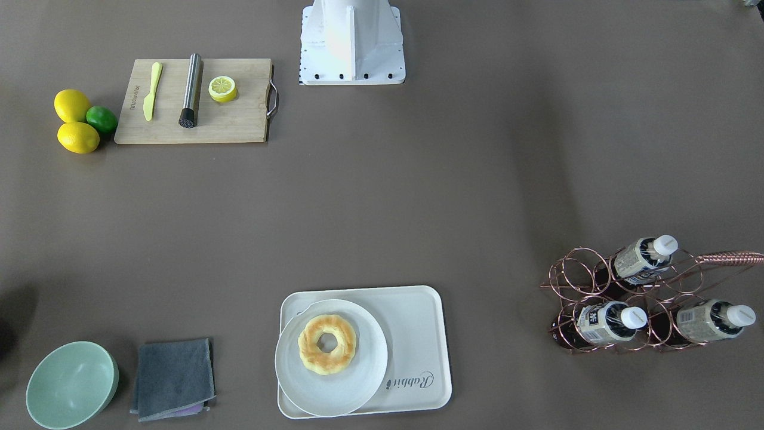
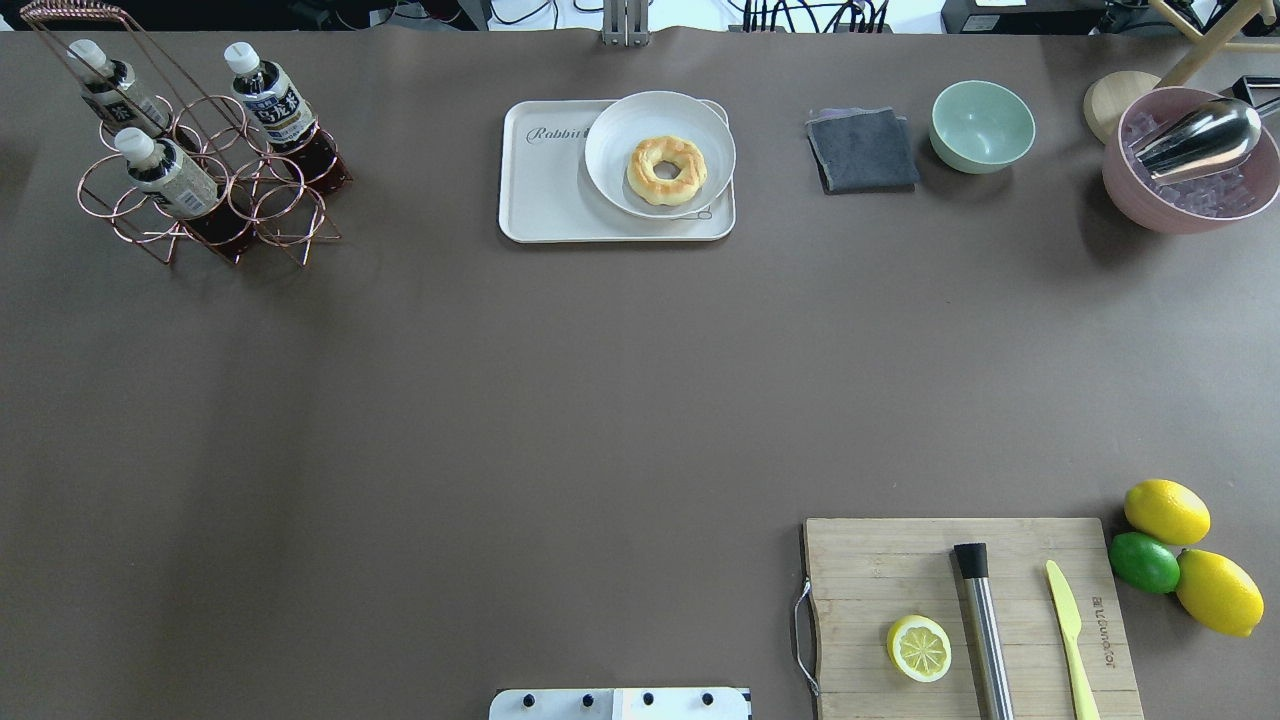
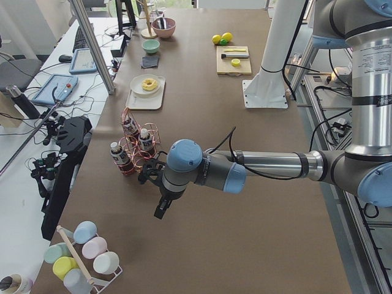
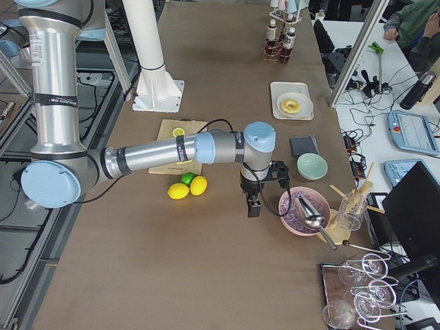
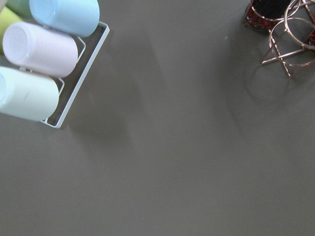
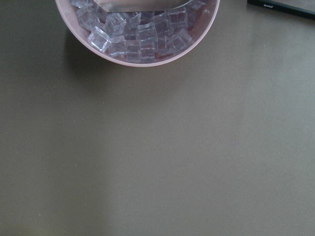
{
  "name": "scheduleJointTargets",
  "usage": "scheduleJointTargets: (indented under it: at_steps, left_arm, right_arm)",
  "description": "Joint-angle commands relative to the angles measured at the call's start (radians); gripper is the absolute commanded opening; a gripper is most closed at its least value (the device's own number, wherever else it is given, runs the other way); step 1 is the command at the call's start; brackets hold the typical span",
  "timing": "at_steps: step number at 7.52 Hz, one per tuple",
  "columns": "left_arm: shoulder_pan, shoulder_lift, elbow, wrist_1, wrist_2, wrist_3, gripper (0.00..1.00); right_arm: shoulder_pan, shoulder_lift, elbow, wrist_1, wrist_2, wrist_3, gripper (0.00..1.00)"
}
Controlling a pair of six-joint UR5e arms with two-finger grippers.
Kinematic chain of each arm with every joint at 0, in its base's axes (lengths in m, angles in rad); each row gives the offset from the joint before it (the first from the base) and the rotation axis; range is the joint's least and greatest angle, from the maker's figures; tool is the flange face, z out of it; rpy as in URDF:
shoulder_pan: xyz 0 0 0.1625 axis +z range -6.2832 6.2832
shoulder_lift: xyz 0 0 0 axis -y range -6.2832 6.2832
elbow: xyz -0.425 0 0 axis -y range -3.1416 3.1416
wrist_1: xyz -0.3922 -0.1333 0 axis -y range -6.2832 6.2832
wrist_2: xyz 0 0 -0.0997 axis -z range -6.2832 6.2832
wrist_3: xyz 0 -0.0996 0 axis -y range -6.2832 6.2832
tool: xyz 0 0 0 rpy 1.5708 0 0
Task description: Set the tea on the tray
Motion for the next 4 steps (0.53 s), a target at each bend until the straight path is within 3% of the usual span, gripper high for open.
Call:
scheduleJointTargets:
  at_steps: [1,3,4]
  left_arm:
    - [0.110,-0.054,-0.010,-0.170,0.007,-0.225,0.99]
    - [0.254,-0.051,-0.010,-0.480,0.065,-0.631,0.99]
    - [0.354,-0.056,-0.010,-0.558,0.180,-0.742,0.99]
  right_arm:
    - [-0.045,0.012,0.087,0.033,-0.013,0.013,1.00]
    - [-0.126,0.073,0.090,0.069,-0.009,0.021,1.00]
    - [-0.177,0.101,0.096,0.073,-0.006,0.085,1.00]
